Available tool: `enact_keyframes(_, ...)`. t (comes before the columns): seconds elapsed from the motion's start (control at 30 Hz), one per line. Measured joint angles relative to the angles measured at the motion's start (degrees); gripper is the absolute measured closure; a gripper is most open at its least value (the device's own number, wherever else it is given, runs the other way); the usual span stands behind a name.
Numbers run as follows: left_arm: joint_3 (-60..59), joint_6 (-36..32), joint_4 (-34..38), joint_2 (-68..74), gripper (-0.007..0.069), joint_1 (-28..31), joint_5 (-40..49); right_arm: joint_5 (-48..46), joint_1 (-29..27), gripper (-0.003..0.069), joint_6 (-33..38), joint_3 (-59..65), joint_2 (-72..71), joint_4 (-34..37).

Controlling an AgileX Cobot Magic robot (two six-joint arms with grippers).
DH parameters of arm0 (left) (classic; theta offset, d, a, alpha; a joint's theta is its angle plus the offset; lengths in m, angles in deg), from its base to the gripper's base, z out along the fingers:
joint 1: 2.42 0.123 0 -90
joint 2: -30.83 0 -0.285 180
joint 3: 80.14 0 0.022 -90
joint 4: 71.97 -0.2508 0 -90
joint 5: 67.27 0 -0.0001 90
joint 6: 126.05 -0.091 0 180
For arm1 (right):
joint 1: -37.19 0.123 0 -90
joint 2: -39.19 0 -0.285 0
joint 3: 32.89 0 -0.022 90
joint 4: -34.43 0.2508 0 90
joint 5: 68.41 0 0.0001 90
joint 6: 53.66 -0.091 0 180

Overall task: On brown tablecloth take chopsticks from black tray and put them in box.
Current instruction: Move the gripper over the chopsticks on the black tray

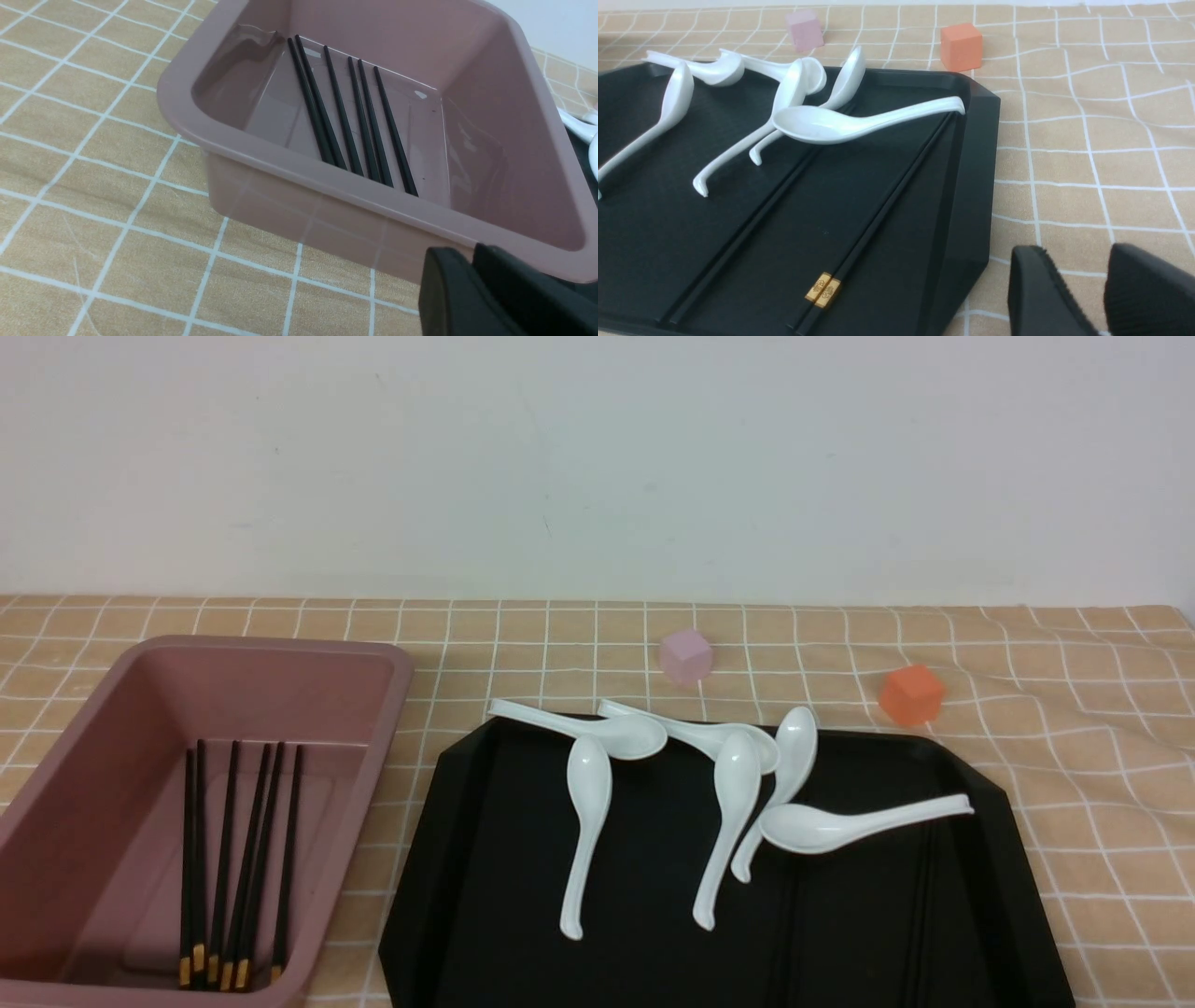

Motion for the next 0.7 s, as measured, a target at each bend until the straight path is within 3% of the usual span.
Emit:
enact_keyframes(0.23, 0.00, 0.00, 0.00, 0.00, 0.0530, 0.00, 0.00, 4.84, 0.00, 0.0419, -12.66, 0.40, 0.00, 25.38)
enact_keyframes(0.37, 0.00, 0.00, 0.00, 0.00, 0.0524, 0.00, 0.00, 7.69, 0.00, 0.0419, -13.92, 0.40, 0.00, 29.21)
enact_keyframes(0.7, 0.00, 0.00, 0.00, 0.00, 0.0512, 0.00, 0.00, 9.60, 0.00, 0.0419, -14.35, 0.40, 0.00, 29.70)
